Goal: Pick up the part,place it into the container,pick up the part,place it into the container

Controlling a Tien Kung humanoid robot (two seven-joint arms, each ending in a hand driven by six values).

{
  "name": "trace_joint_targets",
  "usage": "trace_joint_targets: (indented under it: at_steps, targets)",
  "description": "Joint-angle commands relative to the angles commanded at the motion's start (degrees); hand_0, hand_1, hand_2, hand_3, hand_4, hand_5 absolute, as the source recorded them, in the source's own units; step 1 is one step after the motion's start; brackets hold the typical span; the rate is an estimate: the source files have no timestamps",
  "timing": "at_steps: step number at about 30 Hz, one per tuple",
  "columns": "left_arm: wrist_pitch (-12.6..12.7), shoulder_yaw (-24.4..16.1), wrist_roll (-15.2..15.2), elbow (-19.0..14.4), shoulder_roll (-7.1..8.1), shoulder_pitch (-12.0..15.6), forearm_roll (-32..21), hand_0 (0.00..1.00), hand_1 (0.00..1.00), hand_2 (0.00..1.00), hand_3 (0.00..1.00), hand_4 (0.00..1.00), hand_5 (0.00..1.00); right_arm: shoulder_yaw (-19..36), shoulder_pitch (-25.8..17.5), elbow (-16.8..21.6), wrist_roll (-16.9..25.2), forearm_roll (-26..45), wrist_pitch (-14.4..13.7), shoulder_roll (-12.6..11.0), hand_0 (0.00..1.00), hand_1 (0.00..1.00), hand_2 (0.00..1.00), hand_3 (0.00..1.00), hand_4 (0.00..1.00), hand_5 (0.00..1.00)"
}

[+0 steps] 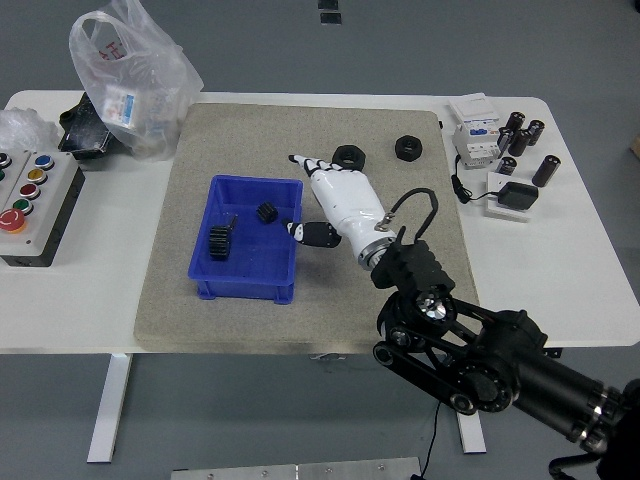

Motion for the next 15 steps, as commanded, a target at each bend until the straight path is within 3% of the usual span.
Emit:
trace_joint_targets:
  at_steps: [8,15]
  targets:
    - [0.01,-1.46,-0.19,0.00,0.00,0.54,1.29,0.609,0.643,0.618,0.665,0.661,0.273,14.51,-9.80,2.20,2.77,1.48,-1.75,-4.50,0.500,0.768,0.808,0.836,0.779,0.340]
    - [-0.16,-1.79,-0.38,0.00,0.11,0.40,2.10,0.609,0.643,0.618,0.665,0.660,0.275,21.59,-15.04,2.73,5.75,3.73,-2.92,-4.99,0.499,0.760,0.798,0.830,0.772,0.338]
